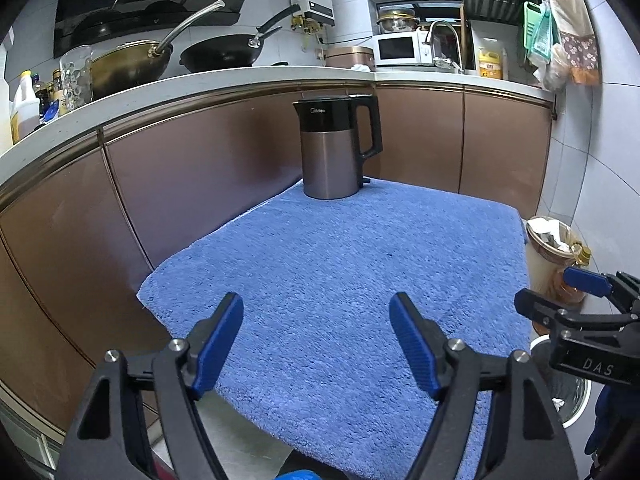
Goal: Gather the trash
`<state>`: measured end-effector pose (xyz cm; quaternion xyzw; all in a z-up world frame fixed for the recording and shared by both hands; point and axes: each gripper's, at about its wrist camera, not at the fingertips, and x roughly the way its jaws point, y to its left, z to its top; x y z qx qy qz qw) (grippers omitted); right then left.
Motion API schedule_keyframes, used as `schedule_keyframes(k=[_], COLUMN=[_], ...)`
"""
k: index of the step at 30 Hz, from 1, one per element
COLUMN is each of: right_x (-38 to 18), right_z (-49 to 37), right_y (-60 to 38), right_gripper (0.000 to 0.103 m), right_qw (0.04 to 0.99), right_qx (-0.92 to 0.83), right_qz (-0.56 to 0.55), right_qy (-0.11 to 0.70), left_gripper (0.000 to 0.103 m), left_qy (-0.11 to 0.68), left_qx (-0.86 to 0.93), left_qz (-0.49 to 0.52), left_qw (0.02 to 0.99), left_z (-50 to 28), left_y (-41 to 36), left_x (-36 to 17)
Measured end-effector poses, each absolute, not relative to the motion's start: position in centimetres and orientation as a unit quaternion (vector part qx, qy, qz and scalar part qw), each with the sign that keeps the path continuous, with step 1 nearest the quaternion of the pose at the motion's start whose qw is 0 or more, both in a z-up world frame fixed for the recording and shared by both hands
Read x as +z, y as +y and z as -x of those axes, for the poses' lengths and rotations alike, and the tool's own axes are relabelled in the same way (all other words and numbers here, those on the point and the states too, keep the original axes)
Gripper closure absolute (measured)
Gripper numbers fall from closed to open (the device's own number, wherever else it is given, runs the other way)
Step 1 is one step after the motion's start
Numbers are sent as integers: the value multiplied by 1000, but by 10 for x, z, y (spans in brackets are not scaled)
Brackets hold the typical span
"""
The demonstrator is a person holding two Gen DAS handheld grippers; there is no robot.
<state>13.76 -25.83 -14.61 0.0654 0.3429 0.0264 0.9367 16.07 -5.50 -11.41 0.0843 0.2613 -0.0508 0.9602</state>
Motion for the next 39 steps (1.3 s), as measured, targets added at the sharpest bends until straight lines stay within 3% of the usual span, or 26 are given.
schedule_keyframes(k=[10,19,39], right_x=[-145,-140,-136], right_z=[-139,-140,-134], right_y=[-260,-262,-267], right_gripper=[16,8,7], right_qw=[938,941,946], right_qx=[20,-2,-36], right_qz=[-69,-73,-70], right_qy=[340,329,313], left_gripper=[29,29,29], left_qy=[259,260,256], left_qx=[-51,-45,-52], left_qz=[-73,-61,-52], left_qw=[962,963,964], left_z=[-160,-163,-160], left_y=[-52,-44,-44], left_x=[-113,-112,-111])
